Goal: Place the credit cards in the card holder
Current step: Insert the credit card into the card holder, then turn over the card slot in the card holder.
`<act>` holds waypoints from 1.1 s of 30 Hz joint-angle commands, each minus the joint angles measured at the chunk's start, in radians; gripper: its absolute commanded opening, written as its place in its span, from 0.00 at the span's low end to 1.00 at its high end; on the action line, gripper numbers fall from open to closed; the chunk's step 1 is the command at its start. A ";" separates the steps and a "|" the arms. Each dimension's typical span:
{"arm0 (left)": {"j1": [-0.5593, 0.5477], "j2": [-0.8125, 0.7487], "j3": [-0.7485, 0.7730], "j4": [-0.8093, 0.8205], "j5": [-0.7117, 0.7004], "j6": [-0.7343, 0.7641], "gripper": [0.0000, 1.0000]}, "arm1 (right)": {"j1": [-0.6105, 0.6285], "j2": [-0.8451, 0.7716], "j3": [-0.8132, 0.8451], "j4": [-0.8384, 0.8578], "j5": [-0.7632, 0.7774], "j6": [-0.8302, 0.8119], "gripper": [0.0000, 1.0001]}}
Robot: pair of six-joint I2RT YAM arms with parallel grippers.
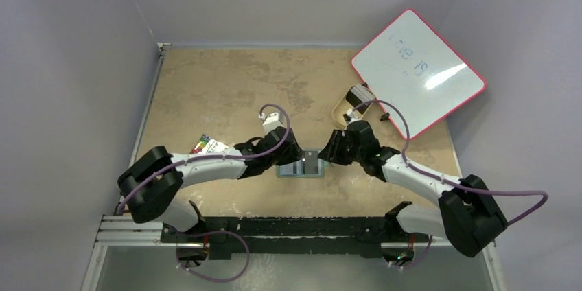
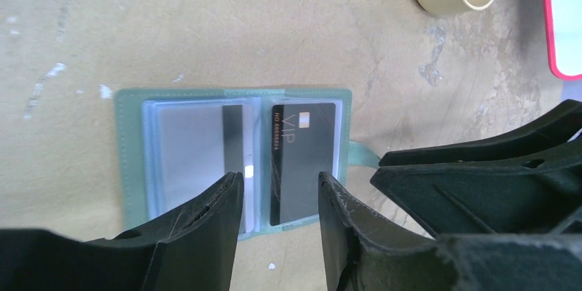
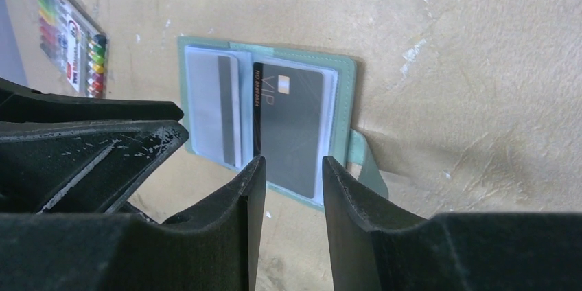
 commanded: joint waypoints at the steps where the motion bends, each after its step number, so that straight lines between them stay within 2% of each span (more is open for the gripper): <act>1: 0.039 -0.078 0.027 -0.108 -0.031 0.058 0.44 | 0.014 -0.008 0.064 -0.016 0.011 -0.004 0.39; 7: 0.121 -0.111 -0.046 -0.047 0.071 0.082 0.50 | 0.047 0.057 0.106 0.038 -0.017 -0.009 0.38; 17: 0.158 -0.069 -0.116 0.113 0.178 0.065 0.51 | 0.084 0.198 0.141 0.077 -0.004 -0.028 0.39; 33: 0.160 -0.001 -0.114 0.114 0.131 0.076 0.50 | 0.084 0.229 0.075 0.120 0.001 -0.023 0.39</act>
